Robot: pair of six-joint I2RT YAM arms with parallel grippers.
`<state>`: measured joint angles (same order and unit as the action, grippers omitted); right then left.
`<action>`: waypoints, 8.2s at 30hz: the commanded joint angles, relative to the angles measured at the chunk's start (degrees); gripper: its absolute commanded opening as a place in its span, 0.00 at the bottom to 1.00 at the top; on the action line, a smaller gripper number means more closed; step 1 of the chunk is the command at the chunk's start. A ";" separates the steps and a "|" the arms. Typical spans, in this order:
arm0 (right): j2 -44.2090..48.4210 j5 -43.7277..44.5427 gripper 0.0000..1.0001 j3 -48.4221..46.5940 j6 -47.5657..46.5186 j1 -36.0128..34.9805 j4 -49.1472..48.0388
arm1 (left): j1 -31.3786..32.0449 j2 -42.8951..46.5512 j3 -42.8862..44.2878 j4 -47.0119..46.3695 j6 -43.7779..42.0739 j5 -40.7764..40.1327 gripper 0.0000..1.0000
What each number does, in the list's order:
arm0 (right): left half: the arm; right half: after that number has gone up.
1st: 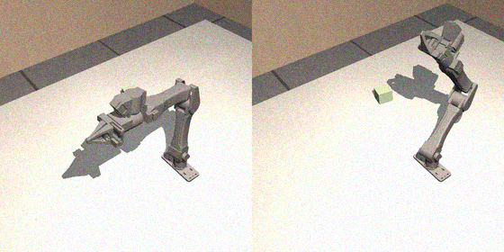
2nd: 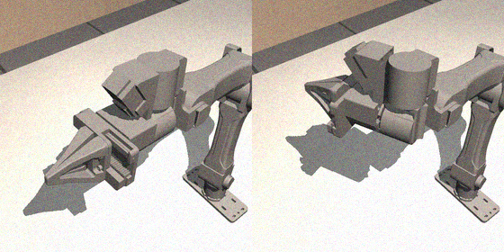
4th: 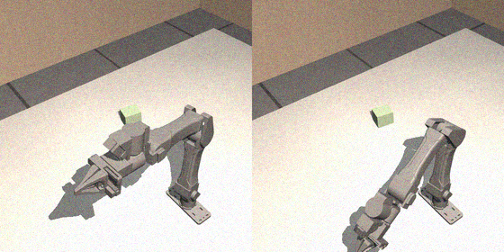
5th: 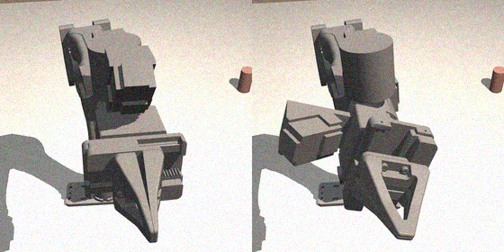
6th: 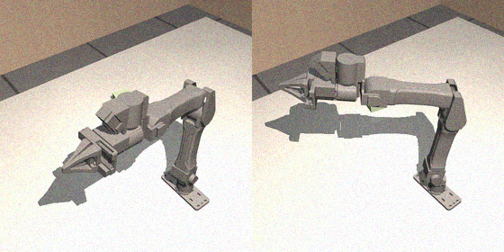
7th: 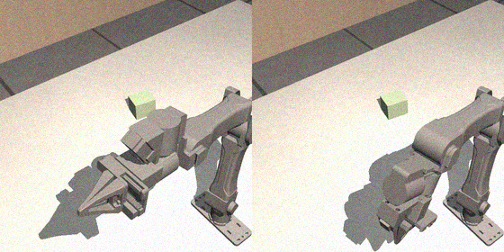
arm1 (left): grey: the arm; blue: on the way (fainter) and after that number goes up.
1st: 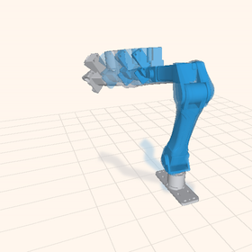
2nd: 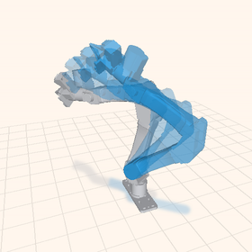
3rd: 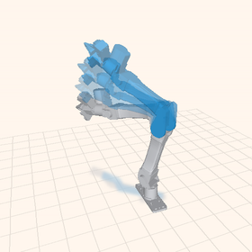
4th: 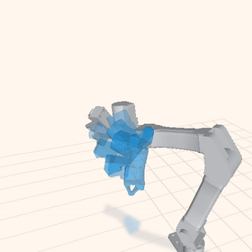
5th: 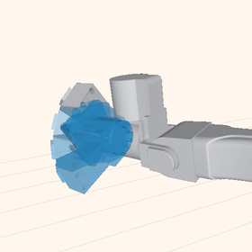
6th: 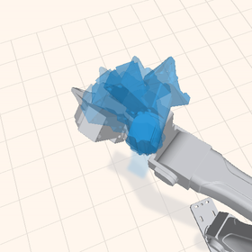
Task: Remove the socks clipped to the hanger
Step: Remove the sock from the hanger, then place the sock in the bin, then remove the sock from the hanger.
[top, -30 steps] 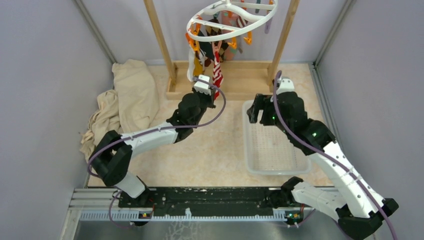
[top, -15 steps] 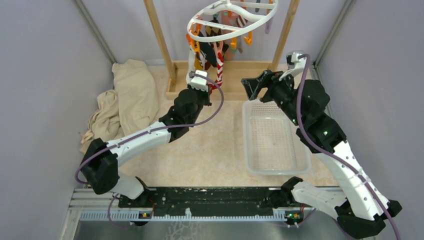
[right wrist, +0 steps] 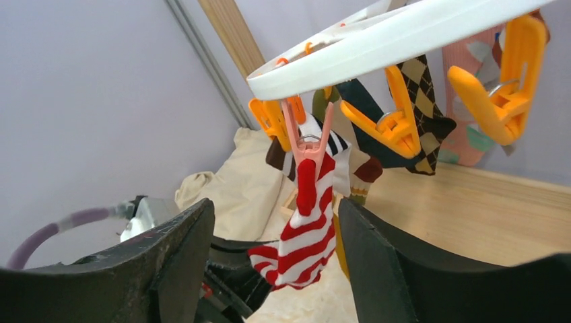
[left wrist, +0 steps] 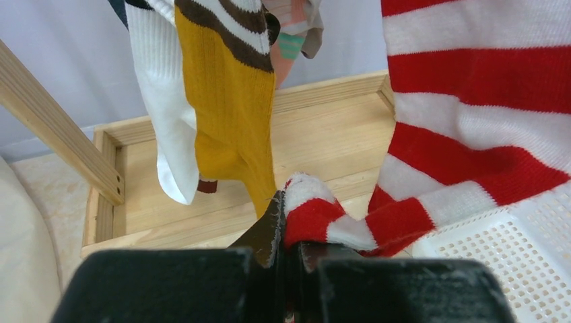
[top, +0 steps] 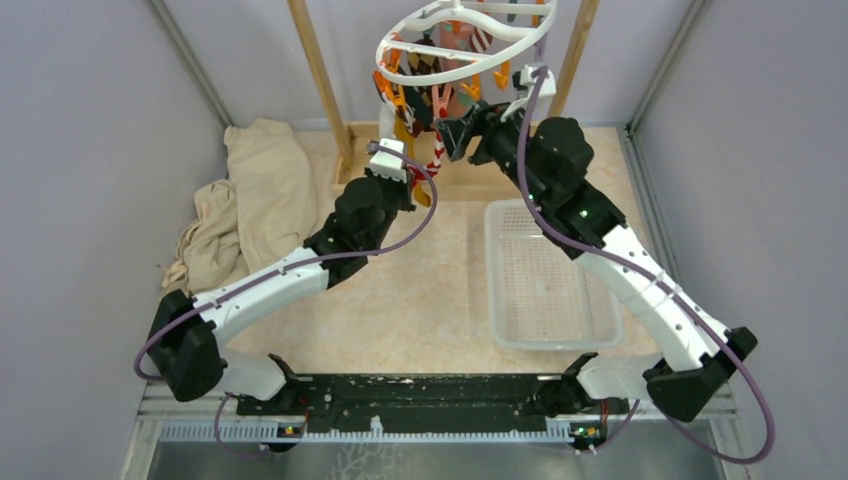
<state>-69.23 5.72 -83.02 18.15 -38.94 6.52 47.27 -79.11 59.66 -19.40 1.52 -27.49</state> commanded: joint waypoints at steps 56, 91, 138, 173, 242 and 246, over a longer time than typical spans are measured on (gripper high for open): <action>-17.34 11.50 0.59 -16.79 0.36 -0.96 -5.15 | 0.11 7.37 -0.94 7.01 2.79 -0.73 0.00; -17.00 13.09 0.00 -15.03 -0.90 -1.84 -5.37 | 0.11 8.84 -1.30 7.83 3.09 -1.17 0.00; 11.61 34.41 0.95 3.10 5.56 -1.77 23.39 | 2.11 4.68 7.84 17.04 13.88 18.92 0.00; 21.24 32.65 0.98 3.64 7.97 -1.70 33.51 | 16.52 -30.86 25.07 10.63 13.86 25.89 0.61; -39.69 4.57 0.76 4.90 2.10 -4.28 -37.58 | -3.32 32.95 -20.71 38.10 28.37 5.80 0.99; -41.80 5.76 0.65 2.15 2.08 -4.28 -34.77 | -3.32 33.26 -20.60 38.34 28.19 5.63 0.99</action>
<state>-109.78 10.70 -76.31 19.31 -42.76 -27.38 44.23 -47.03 37.39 18.22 29.98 -21.65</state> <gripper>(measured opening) 0.703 0.988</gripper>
